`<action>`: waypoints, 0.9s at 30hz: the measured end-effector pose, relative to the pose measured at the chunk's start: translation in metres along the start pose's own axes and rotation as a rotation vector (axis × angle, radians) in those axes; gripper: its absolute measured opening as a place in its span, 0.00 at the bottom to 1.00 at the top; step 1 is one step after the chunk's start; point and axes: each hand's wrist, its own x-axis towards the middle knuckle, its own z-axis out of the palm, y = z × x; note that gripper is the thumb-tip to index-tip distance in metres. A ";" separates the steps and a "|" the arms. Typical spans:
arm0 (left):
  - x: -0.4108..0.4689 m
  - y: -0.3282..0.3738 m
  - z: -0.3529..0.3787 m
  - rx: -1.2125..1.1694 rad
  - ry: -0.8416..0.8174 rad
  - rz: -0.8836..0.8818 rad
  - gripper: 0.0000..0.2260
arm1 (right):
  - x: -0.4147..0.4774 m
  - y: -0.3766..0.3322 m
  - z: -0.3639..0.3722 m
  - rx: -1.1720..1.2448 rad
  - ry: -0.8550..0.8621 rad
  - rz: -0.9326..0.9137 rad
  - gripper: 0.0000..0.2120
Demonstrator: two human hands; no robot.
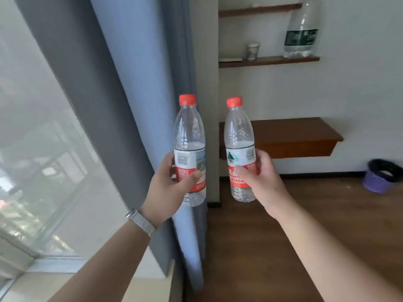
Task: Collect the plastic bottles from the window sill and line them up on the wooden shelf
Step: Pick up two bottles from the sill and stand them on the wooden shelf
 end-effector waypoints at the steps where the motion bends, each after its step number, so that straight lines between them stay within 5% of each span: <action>1: 0.008 -0.001 0.012 -0.006 -0.018 0.002 0.26 | 0.003 0.001 -0.011 0.000 0.015 0.003 0.23; 10: 0.069 -0.008 0.097 -0.044 -0.185 -0.012 0.26 | 0.023 0.005 -0.099 -0.040 0.196 0.032 0.34; 27: 0.220 -0.056 0.227 -0.148 -0.420 -0.061 0.29 | 0.116 0.028 -0.185 -0.111 0.537 0.095 0.29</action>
